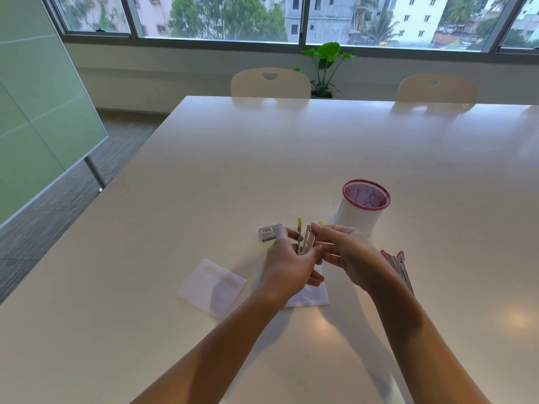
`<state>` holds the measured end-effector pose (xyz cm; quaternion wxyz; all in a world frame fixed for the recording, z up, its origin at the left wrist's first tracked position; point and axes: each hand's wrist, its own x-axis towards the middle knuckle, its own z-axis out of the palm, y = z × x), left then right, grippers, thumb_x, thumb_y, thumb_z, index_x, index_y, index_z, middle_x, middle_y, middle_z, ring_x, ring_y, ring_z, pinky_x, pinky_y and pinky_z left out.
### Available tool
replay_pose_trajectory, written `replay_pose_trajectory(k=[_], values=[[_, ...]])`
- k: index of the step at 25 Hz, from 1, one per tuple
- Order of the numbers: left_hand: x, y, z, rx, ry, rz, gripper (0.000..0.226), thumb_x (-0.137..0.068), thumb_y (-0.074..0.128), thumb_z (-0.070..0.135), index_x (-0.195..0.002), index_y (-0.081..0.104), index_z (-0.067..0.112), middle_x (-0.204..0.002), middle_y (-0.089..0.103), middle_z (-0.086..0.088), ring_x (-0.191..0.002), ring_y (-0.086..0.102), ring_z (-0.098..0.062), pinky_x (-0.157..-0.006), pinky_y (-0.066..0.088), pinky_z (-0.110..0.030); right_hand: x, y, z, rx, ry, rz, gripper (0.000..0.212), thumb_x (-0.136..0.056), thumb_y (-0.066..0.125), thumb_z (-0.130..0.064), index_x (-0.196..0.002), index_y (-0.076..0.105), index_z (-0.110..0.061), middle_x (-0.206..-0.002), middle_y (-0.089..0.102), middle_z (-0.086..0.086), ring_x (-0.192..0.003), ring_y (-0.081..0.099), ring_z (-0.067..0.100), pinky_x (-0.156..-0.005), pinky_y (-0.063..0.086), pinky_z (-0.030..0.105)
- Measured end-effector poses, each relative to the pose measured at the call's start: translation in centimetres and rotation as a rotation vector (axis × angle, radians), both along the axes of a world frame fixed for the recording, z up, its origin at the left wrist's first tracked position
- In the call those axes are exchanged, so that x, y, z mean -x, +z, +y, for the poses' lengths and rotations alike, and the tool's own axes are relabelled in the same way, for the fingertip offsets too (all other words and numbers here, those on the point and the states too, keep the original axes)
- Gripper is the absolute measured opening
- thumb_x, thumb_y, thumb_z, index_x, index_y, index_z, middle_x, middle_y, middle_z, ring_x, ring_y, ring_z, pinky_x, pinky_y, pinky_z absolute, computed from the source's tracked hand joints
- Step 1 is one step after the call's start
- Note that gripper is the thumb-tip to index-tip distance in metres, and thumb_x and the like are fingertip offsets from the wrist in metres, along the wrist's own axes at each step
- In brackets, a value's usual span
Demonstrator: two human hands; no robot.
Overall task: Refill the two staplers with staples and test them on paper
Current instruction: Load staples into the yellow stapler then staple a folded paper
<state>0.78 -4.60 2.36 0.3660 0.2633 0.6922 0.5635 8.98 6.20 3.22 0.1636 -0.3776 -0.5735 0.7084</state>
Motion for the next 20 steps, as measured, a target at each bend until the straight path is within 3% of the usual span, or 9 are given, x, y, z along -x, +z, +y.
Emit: replay_pose_trajectory(k=[5, 10, 16, 20], values=[[0.1, 0.4, 0.1, -0.001, -0.050, -0.055, 0.032, -0.092, 0.069, 0.028, -0.111, 0.050, 0.012, -0.091, 0.074, -0.016, -0.063, 0.072, -0.028, -0.055, 0.061, -0.033, -0.8, 0.0, 0.3, -0.005, -0.064, 0.034, 0.028, -0.093, 0.066, -0.029, -0.101, 0.072, -0.003, -0.076, 0.075, 0.004, -0.069, 0.073, 0.013, -0.062, 0.055, 0.018], [0.5, 0.2, 0.3, 0.056, -0.092, 0.015, 0.019, -0.097, 0.059, 0.030, -0.104, 0.059, 0.012, -0.092, 0.074, -0.010, -0.068, 0.071, -0.022, -0.065, 0.062, -0.034, -2.3, 0.0, 1.2, -0.102, -0.140, 0.015, 0.026, -0.093, 0.064, -0.030, -0.099, 0.074, -0.007, -0.084, 0.076, 0.006, -0.074, 0.073, 0.015, -0.064, 0.054, 0.019], [1.1, -0.2, 0.6, 0.037, -0.053, 0.063, 0.010, -0.099, 0.057, 0.022, -0.096, 0.062, 0.014, -0.088, 0.072, -0.005, -0.067, 0.063, -0.016, -0.066, 0.057, -0.028, -4.9, -0.9, 3.0, -0.182, -0.271, -0.080, 0.024, -0.090, 0.070, -0.027, -0.104, 0.075, -0.009, -0.093, 0.076, 0.010, -0.073, 0.067, 0.016, -0.067, 0.057, 0.022], [1.5, -0.4, 0.9, 0.013, 0.014, 0.109, 0.009, -0.096, 0.058, 0.021, -0.093, 0.065, 0.016, -0.085, 0.071, -0.002, -0.068, 0.060, -0.013, -0.066, 0.052, -0.027, -6.1, -1.8, 3.1, -0.289, -0.324, -0.205, 0.016, -0.088, 0.073, -0.030, -0.091, 0.076, -0.014, -0.090, 0.076, 0.008, -0.075, 0.071, 0.018, -0.073, 0.058, 0.027]])
